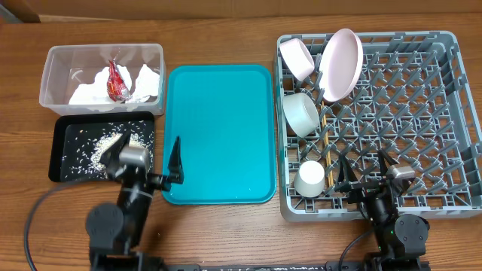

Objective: Sort waste into correct bins and load items into the dishwasher

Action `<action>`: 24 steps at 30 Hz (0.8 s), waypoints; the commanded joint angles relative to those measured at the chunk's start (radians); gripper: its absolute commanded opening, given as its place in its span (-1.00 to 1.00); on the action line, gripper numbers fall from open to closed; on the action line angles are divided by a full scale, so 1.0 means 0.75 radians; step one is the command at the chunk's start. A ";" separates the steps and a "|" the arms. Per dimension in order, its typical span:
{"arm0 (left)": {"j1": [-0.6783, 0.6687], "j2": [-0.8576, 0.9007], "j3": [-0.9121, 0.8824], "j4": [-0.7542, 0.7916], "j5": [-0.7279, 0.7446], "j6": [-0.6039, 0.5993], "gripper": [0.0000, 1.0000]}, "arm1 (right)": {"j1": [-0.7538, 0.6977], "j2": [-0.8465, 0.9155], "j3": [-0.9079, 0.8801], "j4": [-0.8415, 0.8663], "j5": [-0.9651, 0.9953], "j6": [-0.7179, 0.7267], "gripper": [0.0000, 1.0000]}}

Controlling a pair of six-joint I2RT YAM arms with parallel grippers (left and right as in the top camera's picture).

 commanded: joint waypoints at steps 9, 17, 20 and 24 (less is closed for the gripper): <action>0.115 -0.349 -0.352 0.027 -0.038 0.087 1.00 | -0.005 -0.016 -0.014 0.007 0.011 -0.006 1.00; 0.117 -0.431 -0.445 -0.099 -0.078 0.137 1.00 | -0.005 -0.016 -0.014 0.007 0.011 -0.006 1.00; 0.120 -0.446 -0.445 -0.110 -0.098 0.141 1.00 | -0.005 -0.016 -0.014 0.007 0.011 -0.006 1.00; 0.124 -0.445 -0.445 -0.107 -0.093 0.105 1.00 | -0.005 -0.016 -0.014 0.007 0.011 -0.006 1.00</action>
